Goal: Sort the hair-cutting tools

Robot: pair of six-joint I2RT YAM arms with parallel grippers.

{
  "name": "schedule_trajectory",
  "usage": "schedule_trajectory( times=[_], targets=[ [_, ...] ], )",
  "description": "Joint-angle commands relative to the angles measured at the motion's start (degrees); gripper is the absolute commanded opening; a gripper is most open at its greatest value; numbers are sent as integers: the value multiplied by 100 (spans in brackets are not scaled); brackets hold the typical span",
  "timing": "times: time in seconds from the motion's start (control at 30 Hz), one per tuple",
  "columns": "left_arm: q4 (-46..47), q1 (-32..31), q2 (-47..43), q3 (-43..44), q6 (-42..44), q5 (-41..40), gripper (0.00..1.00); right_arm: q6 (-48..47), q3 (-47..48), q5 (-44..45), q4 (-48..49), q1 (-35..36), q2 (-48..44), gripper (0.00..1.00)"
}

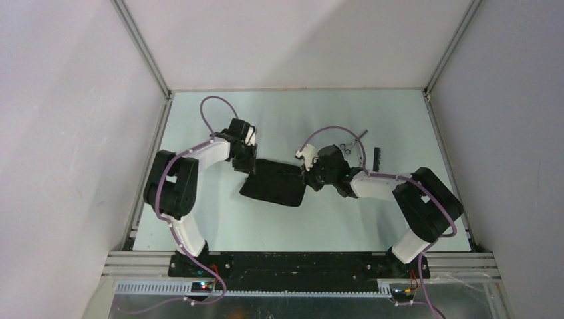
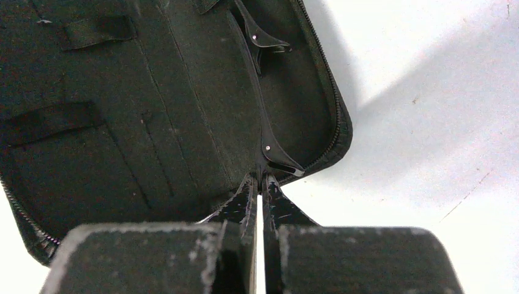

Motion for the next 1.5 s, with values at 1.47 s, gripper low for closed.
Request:
schedule_trajectory(
  times=[1.47],
  targets=[
    [-331, -298, 106, 332, 627, 534, 0, -1381, 1353, -1118, -175, 379, 1585, 4]
  ],
)
